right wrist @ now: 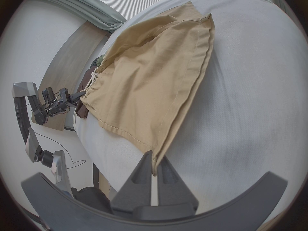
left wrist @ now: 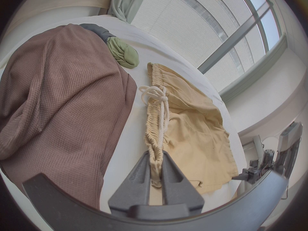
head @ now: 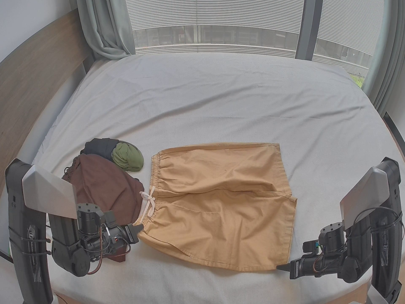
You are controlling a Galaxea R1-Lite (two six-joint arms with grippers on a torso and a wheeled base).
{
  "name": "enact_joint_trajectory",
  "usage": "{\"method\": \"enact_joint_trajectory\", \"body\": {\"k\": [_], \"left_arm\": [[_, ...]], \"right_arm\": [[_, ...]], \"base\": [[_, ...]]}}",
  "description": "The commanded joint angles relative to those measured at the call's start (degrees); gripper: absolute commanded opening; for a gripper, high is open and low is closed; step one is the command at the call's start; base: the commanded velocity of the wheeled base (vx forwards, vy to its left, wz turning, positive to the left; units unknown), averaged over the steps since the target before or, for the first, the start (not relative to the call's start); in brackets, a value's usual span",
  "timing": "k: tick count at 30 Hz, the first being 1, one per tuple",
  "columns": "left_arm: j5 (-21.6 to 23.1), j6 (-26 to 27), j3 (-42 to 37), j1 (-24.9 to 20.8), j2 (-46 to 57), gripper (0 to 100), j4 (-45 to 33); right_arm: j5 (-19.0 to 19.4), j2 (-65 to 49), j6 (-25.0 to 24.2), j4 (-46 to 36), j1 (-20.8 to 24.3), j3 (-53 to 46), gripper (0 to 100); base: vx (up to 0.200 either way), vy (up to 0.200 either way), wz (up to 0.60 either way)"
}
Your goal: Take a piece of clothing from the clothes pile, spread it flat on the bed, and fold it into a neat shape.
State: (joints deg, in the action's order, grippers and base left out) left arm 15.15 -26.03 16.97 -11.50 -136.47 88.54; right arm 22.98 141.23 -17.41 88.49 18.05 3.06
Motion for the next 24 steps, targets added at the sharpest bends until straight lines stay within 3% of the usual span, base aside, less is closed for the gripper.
{"method": "enact_joint_trajectory", "body": {"k": [1, 6, 24], "left_arm": [[0.1, 1.6, -2.0, -0.1, 0.7, 0, 0.0], [0.2, 3.6, -3.0, -0.3, -0.2, 0, 0.0], [0.1, 3.5, -2.6, -1.1, -1.3, 0, 0.0]], "right_arm": [[0.0, -0.8, 0.6, 0.0, -0.6, -1.7, 0], [0.0, -0.7, 2.6, 0.0, -2.5, -3.0, 0], [0.0, 0.0, 3.0, 0.0, -2.7, -2.5, 0]], "base": [[0.0, 0.0, 0.0], [0.0, 0.0, 0.0], [0.0, 0.0, 0.0]]}}
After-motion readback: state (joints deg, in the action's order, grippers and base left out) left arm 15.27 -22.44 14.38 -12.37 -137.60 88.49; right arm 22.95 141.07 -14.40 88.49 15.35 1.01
